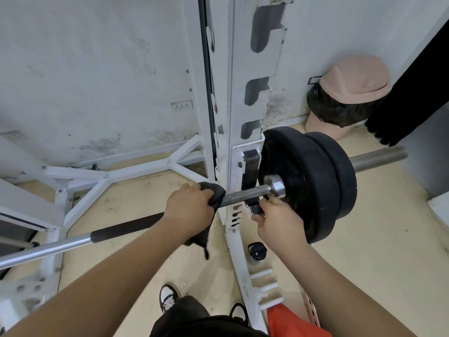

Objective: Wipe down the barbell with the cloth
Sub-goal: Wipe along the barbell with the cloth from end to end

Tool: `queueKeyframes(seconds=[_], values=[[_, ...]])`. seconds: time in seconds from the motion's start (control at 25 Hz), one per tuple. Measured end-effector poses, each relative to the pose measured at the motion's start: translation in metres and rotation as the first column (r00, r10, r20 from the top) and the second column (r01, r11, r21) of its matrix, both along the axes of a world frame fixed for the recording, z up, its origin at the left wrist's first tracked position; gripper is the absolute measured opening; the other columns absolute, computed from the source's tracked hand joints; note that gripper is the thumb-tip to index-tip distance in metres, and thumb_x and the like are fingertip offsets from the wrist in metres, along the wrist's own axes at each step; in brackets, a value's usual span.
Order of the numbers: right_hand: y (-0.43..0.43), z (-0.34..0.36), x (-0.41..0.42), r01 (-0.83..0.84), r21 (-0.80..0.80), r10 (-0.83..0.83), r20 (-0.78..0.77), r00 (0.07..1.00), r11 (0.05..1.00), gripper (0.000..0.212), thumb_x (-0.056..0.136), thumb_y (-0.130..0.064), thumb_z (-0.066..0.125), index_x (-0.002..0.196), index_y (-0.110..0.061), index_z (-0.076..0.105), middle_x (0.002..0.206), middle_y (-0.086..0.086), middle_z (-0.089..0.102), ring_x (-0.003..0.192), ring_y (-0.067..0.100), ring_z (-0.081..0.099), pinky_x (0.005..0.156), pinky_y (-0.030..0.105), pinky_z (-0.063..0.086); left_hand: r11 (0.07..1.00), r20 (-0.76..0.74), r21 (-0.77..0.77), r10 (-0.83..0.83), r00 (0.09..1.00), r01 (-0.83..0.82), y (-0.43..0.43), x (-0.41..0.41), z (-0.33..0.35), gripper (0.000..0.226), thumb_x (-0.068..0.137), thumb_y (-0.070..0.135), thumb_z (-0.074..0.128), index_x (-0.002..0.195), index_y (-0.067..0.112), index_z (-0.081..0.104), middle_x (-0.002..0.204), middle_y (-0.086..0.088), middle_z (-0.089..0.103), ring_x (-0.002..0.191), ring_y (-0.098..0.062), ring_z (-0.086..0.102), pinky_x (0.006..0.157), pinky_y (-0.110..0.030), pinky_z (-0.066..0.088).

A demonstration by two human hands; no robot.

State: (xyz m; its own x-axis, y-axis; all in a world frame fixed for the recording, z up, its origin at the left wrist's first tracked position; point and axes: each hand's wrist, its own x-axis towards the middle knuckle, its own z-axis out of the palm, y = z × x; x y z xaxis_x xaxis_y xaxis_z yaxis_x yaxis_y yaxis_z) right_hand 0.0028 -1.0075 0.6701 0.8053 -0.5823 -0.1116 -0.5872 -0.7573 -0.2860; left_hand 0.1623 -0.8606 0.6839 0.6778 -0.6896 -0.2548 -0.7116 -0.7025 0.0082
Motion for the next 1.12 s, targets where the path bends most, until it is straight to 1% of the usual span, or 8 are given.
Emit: queueKeyframes(seconds=[0.08, 0.24, 0.36, 0.52, 0.68, 0.76, 0.96, 1.12], values=[[0.000, 0.007, 0.006, -0.060, -0.068, 0.051, -0.124, 0.991, 0.996, 0.030, 0.097, -0.042, 0.057, 0.108, -0.015, 0.065, 0.116, 0.004, 0.062, 0.105, 0.025, 0.061, 0.068, 0.033, 0.046, 0.998, -0.095, -0.057, -0.042, 0.995, 0.037, -0.007, 0.009, 0.003, 0.020, 0.095, 0.022, 0.048, 0.105, 0.024, 0.065, 0.103, -0.006, 0.065, 0.108, -0.032, 0.059, 0.075, -0.036, 0.045], [0.004, 0.023, 0.026, -0.112, -0.121, 0.080, -0.248, 0.966, 0.986, 0.033, 0.094, -0.051, 0.059, 0.087, -0.018, 0.057, 0.091, 0.003, 0.062, 0.077, 0.024, 0.059, 0.062, 0.031, 0.042, 0.970, -0.313, -0.240, -0.115, 0.943, 0.038, -0.047, 0.011, 0.007, 0.041, 0.098, 0.019, 0.050, 0.133, 0.034, 0.066, 0.129, -0.003, 0.070, 0.118, -0.032, 0.062, 0.094, -0.036, 0.053], [0.007, 0.025, 0.036, -0.106, -0.189, 0.054, -0.261, 0.964, 0.976, 0.027, 0.095, -0.040, 0.061, 0.082, -0.019, 0.050, 0.081, 0.000, 0.057, 0.067, 0.023, 0.052, 0.059, 0.030, 0.040, 0.995, -0.424, -0.099, -0.041, 0.905, -0.001, -0.032, 0.034, 0.009, 0.046, 0.097, 0.023, 0.050, 0.140, 0.035, 0.062, 0.138, 0.001, 0.065, 0.121, -0.028, 0.061, 0.098, -0.032, 0.050], [0.006, 0.021, 0.030, 0.020, -0.090, -0.037, -0.187, 0.982, 0.996, 0.030, 0.095, -0.043, 0.059, 0.080, -0.018, 0.053, 0.085, 0.001, 0.064, 0.068, 0.022, 0.054, 0.059, 0.029, 0.042, 0.994, -0.410, 0.082, -0.030, 0.911, 0.070, -0.033, 0.048, 0.018, 0.031, 0.092, 0.019, 0.051, 0.115, 0.026, 0.070, 0.106, -0.002, 0.071, 0.096, -0.027, 0.063, 0.080, -0.033, 0.052], [0.009, 0.016, 0.030, 0.032, -0.117, -0.052, -0.165, 0.985, 0.993, 0.038, 0.094, -0.041, 0.058, 0.068, -0.017, 0.045, 0.076, 0.001, 0.059, 0.065, 0.023, 0.052, 0.053, 0.026, 0.038, 0.984, -0.451, -0.179, -0.088, 0.888, 0.007, -0.062, 0.023, 0.007, 0.042, 0.088, 0.013, 0.053, 0.124, 0.023, 0.071, 0.125, -0.004, 0.070, 0.113, -0.029, 0.064, 0.099, -0.037, 0.054], [0.010, 0.018, 0.034, 0.013, -0.152, -0.042, -0.187, 0.981, 0.988, 0.042, 0.094, -0.039, 0.058, 0.063, -0.020, 0.038, 0.067, -0.002, 0.052, 0.060, 0.022, 0.051, 0.050, 0.024, 0.033, 0.982, -0.423, -0.189, -0.106, 0.900, 0.026, -0.051, 0.027, 0.006, 0.042, 0.091, 0.018, 0.054, 0.129, 0.024, 0.070, 0.129, -0.004, 0.070, 0.118, -0.029, 0.063, 0.101, -0.034, 0.051], [0.010, 0.024, 0.039, -0.028, -0.170, -0.015, -0.246, 0.969, 0.985, 0.034, 0.095, -0.036, 0.057, 0.069, -0.019, 0.043, 0.067, -0.003, 0.050, 0.060, 0.021, 0.051, 0.046, 0.024, 0.026, 0.985, -0.366, 0.169, 0.048, 0.929, 0.016, 0.017, 0.065, 0.021, 0.028, 0.093, 0.027, 0.051, 0.109, 0.037, 0.071, 0.107, 0.003, 0.073, 0.101, -0.025, 0.065, 0.091, -0.041, 0.055], [0.016, 0.020, 0.040, -0.062, -0.210, 0.007, -0.252, 0.968, 0.976, 0.029, 0.094, -0.030, 0.057, 0.068, -0.019, 0.048, 0.062, -0.003, 0.052, 0.052, 0.017, 0.050, 0.047, 0.023, 0.028, 0.988, -0.253, -0.157, -0.037, 0.967, -0.003, -0.003, 0.022, 0.002, 0.030, 0.098, 0.029, 0.048, 0.117, 0.038, 0.070, 0.101, 0.001, 0.072, 0.093, -0.028, 0.067, 0.075, -0.039, 0.057]])
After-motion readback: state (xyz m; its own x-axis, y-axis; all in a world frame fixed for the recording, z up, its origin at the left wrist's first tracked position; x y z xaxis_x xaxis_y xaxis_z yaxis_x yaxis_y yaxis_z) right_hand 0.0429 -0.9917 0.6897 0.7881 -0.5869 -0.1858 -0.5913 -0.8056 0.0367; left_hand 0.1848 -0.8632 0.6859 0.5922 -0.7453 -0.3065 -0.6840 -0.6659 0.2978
